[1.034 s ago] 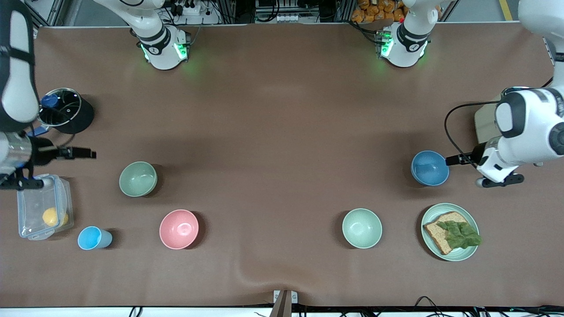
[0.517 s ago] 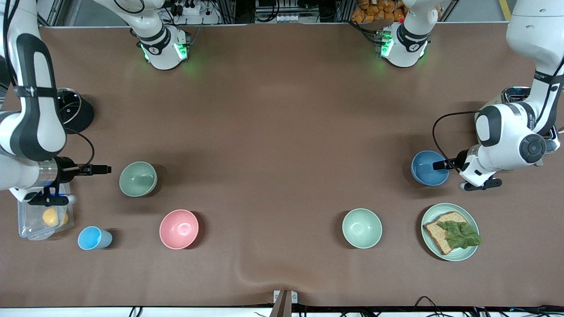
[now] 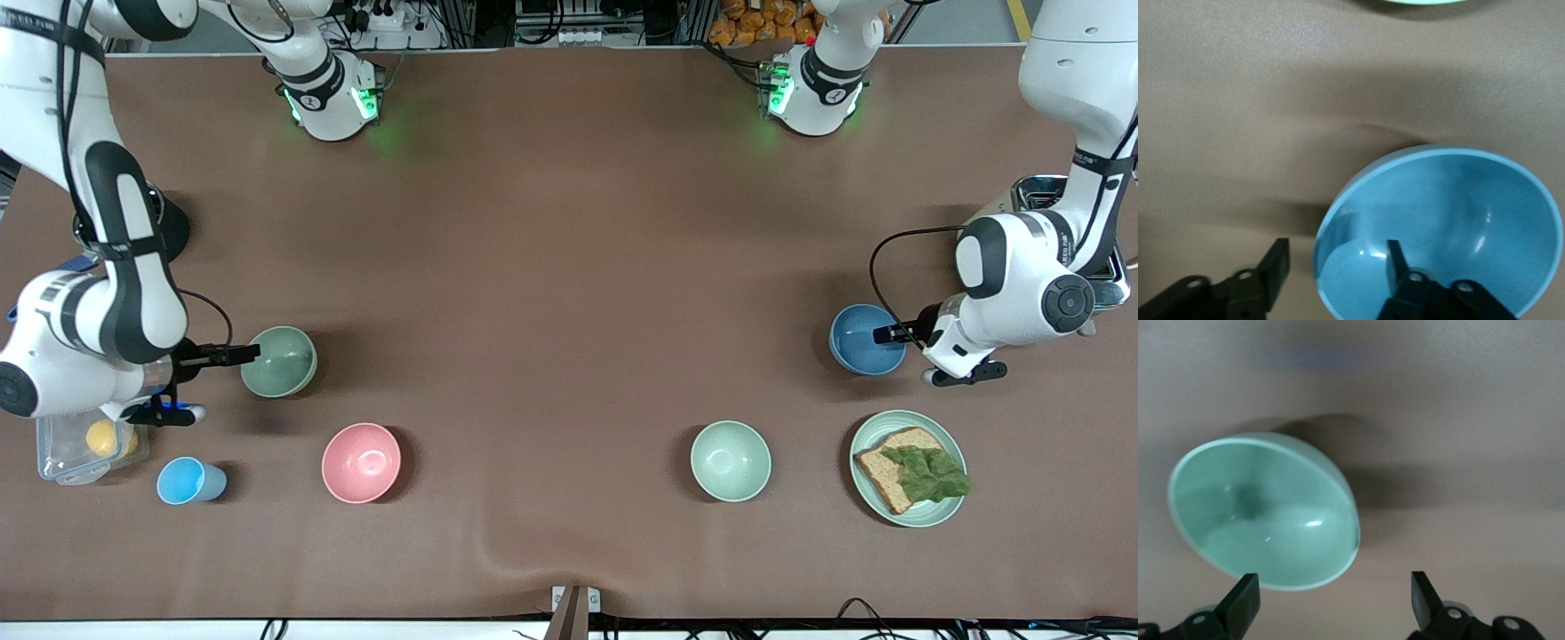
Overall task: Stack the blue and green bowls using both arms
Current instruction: 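Grasp the green bowl rim with the right gripper while the left grasps the blue bowl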
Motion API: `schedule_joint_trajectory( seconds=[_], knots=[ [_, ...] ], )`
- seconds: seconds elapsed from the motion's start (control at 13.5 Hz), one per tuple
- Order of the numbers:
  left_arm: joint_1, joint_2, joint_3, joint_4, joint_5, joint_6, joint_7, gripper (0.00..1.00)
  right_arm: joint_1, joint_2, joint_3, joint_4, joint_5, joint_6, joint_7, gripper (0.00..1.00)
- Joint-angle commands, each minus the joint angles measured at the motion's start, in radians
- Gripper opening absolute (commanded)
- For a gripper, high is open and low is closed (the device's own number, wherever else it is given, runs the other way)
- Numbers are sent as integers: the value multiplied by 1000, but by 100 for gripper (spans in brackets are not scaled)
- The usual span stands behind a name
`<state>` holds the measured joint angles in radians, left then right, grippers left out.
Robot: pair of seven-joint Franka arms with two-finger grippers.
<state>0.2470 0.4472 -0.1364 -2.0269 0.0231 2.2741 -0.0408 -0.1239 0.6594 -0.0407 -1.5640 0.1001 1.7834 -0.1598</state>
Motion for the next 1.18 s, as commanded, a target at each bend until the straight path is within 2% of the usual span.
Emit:
schedule_joint_trajectory(
  seconds=[0.0, 0.15, 0.22, 0.3, 0.37, 0.44, 0.81, 1.11],
  knots=[
    [5, 1, -8, 2, 0, 10, -8, 0, -10, 39, 7, -10, 35, 37, -18, 100],
    [2, -1, -8, 7, 1, 10, 2, 0, -13, 42, 7, -14, 39, 45, -18, 100],
    [2, -2, -8, 10, 1, 10, 6, 0, -14, 49, 7, -16, 41, 53, -20, 83],
    [2, -5, -9, 13, 1, 8, 9, 0, -16, 54, 9, -33, 46, 73, -18, 38],
    [2, -10, -12, 17, 1, 8, 10, 0, -14, 52, 7, -56, 84, 103, -18, 9],
    [2, -13, -17, 23, 3, 7, 12, 0, -17, 49, 7, -63, 122, 108, -20, 0],
    [8, -31, -51, 97, -2, -53, 73, 0, -10, 2, 7, -59, 131, 45, 9, 0],
    [-6, -27, -100, 261, -44, -221, 46, 0, 41, -81, 21, -54, 135, -73, 164, 0]
  ],
)
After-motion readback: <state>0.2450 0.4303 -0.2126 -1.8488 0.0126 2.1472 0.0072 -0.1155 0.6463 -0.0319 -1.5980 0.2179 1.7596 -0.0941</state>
